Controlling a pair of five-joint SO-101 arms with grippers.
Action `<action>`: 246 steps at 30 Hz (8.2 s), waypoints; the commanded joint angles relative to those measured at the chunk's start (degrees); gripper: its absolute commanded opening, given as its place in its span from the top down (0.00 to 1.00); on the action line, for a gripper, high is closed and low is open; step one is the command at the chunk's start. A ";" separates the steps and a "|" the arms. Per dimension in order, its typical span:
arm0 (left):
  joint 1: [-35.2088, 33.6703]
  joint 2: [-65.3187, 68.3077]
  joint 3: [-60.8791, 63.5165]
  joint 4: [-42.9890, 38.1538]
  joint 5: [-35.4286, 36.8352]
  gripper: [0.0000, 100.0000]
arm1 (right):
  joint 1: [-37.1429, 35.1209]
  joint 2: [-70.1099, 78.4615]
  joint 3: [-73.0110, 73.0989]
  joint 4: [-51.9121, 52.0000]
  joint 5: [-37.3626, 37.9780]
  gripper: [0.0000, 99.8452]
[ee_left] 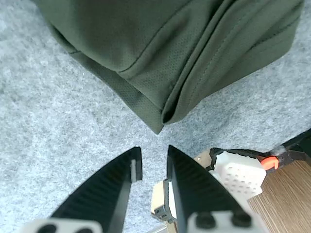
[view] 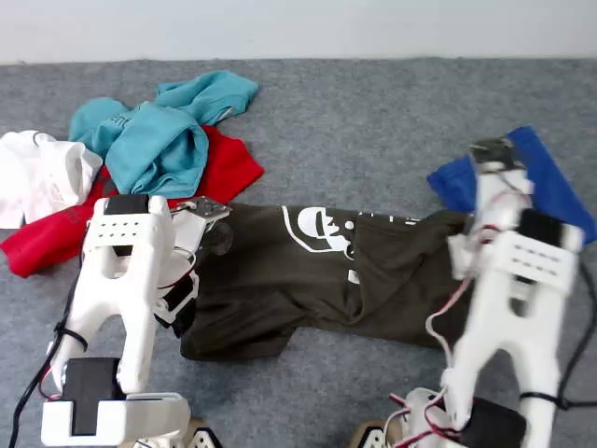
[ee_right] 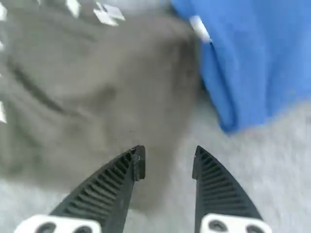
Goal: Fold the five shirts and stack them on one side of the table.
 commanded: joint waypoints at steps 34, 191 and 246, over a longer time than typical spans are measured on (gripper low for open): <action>0.18 -1.76 0.13 0.53 3.25 0.91 | -8.04 20.09 3.96 -13.23 2.64 0.88; 0.09 -1.85 -0.22 -0.97 3.34 0.91 | 2.33 51.12 -57.67 4.79 1.14 0.77; 5.89 15.74 -38.55 1.58 14.51 0.89 | -4.97 0.66 -12.84 24.75 13.10 0.77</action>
